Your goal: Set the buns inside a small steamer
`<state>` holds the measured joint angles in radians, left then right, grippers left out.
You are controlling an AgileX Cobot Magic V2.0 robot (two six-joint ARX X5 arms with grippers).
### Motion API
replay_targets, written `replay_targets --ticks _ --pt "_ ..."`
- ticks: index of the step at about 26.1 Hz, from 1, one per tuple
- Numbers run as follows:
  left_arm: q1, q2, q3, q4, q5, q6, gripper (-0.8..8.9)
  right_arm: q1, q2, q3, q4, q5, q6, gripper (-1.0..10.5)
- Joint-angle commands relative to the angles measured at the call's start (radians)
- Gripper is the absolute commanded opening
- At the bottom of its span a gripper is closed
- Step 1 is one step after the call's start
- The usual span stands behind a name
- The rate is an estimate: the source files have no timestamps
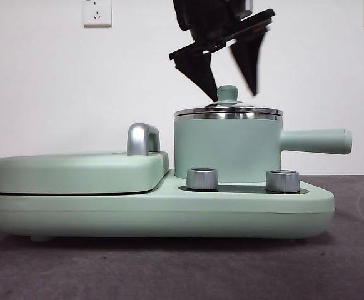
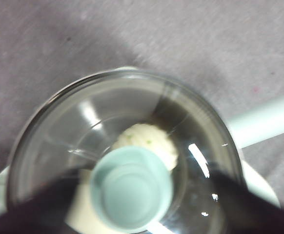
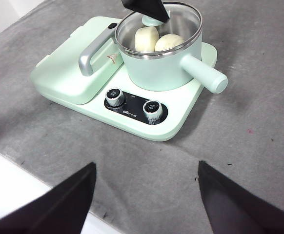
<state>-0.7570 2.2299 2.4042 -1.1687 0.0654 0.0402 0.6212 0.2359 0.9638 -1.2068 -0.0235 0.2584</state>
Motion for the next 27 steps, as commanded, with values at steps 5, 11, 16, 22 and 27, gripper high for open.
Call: replay_targets --ticks 5,11,16,22,27 --pt "-0.002 -0.122 0.039 -0.101 0.005 -0.053 5.95 0.008 0.002 0.006 0.01 0.001 -0.01 3.3" --pt "-0.002 -0.344 0.026 -0.24 0.006 -0.107 5.94 0.008 0.002 0.006 0.033 -0.003 -0.011 3.3" --pt "-0.013 -0.616 -0.18 -0.274 0.006 -0.077 5.9 0.008 0.004 0.006 0.074 -0.012 -0.012 3.3" --pt "-0.017 -0.868 -0.46 -0.254 0.006 -0.111 5.9 0.008 0.004 0.006 0.115 -0.067 -0.05 3.3" --pt "-0.017 -1.142 -0.811 -0.089 0.006 -0.176 5.9 0.008 0.004 0.006 0.136 -0.081 -0.069 3.3"
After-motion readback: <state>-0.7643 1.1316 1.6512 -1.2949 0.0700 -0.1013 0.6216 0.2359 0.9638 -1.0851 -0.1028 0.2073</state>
